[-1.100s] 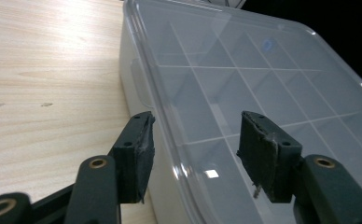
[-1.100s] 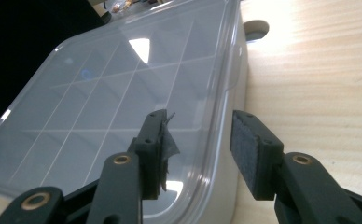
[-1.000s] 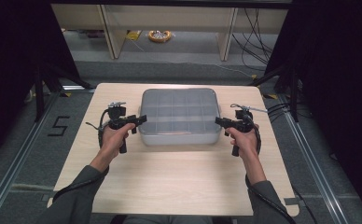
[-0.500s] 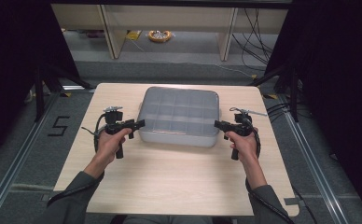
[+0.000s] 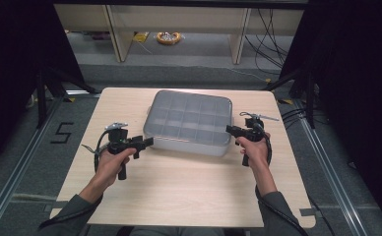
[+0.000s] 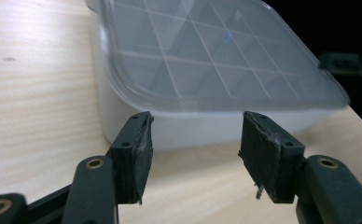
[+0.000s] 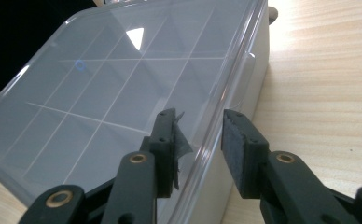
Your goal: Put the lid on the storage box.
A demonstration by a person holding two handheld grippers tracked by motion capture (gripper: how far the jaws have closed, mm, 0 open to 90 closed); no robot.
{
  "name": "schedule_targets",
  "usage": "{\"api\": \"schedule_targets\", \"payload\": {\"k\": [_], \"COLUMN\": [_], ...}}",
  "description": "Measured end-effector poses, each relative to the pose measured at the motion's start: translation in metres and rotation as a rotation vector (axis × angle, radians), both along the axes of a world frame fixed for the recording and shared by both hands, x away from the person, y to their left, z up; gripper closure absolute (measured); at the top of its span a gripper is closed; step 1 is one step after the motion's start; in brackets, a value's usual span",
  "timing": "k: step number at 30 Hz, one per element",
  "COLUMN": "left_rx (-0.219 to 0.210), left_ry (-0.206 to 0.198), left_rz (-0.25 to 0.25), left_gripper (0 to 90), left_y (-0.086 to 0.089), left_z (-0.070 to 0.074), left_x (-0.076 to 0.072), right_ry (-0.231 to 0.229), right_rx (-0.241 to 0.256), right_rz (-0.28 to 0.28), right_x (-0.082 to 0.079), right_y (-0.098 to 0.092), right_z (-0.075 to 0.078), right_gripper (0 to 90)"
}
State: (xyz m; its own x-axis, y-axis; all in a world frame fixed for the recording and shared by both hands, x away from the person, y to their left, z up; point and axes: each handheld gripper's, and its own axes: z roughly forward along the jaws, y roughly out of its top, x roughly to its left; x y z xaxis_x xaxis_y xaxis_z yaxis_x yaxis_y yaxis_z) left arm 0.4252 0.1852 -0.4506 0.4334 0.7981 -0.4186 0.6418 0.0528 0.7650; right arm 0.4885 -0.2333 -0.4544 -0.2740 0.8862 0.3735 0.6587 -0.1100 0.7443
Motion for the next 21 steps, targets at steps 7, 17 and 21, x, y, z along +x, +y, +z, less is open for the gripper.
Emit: {"api": "schedule_targets", "payload": {"k": [7, 17, 21], "left_rx": [0.002, 0.014, 0.040], "left_ry": [0.002, 0.037, 0.041], "left_rz": [-0.084, -0.153, -0.163], "left_gripper": [43.1, 42.3, 41.2], "left_y": [-0.008, 0.000, 0.009], "left_z": [-0.011, -0.032, -0.037], "left_x": [-0.032, -0.078, -0.091], "right_ry": [0.037, -0.028, -0.016], "right_rx": [0.042, 0.016, 0.054], "right_rz": [-0.030, -0.036, -0.029], "right_x": [0.001, -0.006, -0.022], "right_y": [0.002, -0.012, -0.014], "right_z": [0.003, 0.006, 0.015], "right_gripper": [67.5, 60.0, 54.3]}}
